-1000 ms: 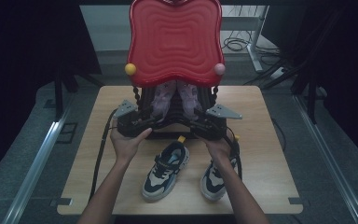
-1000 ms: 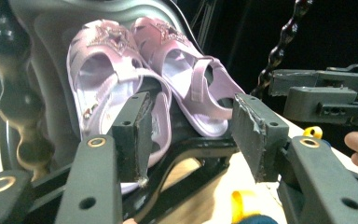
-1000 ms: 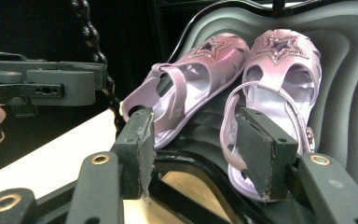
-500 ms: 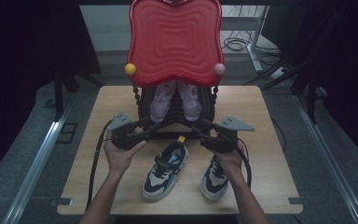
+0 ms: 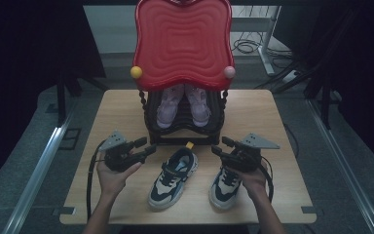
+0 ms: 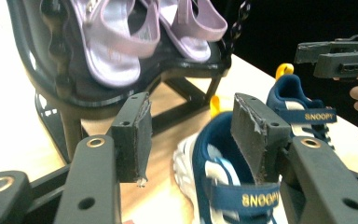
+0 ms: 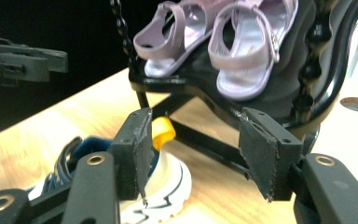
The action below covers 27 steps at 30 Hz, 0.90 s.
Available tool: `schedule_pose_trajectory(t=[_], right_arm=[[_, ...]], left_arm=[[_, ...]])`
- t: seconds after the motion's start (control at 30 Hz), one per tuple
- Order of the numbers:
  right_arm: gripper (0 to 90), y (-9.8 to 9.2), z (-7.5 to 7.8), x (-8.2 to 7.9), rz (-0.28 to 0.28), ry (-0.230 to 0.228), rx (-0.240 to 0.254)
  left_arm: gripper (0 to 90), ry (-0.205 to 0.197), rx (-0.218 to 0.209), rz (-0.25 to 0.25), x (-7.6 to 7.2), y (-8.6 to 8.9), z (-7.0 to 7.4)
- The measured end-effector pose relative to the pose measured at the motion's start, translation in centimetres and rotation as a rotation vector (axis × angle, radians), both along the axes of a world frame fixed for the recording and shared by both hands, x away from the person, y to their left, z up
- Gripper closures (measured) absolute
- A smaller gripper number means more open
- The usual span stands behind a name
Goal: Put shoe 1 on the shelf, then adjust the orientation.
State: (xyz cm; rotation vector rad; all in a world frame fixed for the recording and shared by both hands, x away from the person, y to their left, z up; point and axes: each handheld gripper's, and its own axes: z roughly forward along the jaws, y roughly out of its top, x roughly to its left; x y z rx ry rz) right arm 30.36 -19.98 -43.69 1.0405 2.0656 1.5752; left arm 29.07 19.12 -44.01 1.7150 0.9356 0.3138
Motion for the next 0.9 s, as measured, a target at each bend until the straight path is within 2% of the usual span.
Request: schedule_pose_trajectory(t=[0.2, 0.33, 0.47, 0.7, 0.8, 0.9], right_arm=[[45.4, -0.7, -0.5, -0.8, 0.002, 0.013, -0.01], [45.4, -1.1, -0.7, -1.4, 0.002, 0.023, -0.019], [45.3, -1.6, -0.9, -2.1, -0.009, 0.032, -0.022], [45.5, -2.2, -1.1, -3.2, -0.019, 0.033, -0.035], [45.4, -2.6, -1.3, -3.4, -0.027, 0.043, -0.024], [45.4, -2.7, -1.3, -3.5, -0.026, 0.044, -0.025]], left_arm=[[48.6, 0.036, 0.019, -0.01, -1.1, 0.5, -1.2], [49.0, 0.051, 0.01, -0.023, -1.8, 0.8, -1.6], [49.0, 0.046, 0.039, -0.039, -2.5, 1.1, -1.6], [49.0, 0.05, 0.046, -0.052, -3.3, 1.6, -1.6], [48.8, 0.058, 0.032, -0.064, -3.5, 1.6, -1.4], [48.8, 0.063, 0.041, -0.06, -3.5, 1.7, -1.4]])
